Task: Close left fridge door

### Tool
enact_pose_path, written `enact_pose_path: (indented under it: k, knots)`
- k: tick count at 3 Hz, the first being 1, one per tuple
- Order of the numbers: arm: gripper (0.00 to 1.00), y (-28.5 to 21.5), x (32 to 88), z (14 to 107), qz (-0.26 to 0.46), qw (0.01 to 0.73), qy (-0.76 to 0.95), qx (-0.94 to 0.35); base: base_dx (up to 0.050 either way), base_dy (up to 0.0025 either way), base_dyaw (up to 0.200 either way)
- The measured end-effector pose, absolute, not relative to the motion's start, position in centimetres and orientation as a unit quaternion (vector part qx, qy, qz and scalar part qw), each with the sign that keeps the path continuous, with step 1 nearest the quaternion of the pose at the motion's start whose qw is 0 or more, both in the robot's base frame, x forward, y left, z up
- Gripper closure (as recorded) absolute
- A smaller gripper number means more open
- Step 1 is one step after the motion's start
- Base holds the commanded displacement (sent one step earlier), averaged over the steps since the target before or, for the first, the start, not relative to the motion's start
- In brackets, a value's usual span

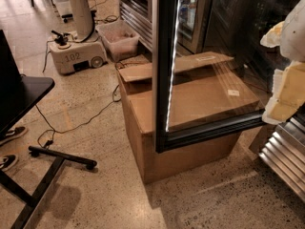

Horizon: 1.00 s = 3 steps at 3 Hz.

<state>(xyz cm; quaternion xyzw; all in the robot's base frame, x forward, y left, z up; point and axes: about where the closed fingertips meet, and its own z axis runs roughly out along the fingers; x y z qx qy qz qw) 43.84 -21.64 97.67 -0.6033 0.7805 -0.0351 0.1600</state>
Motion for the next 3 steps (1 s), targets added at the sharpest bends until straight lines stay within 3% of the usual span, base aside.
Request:
enact_pose_path:
  k: [3]
  knots:
    - [0.00, -18.6, 39.8, 93.5, -0.007, 0.154, 0.707, -0.690, 0.000, 0.00000, 0.000]
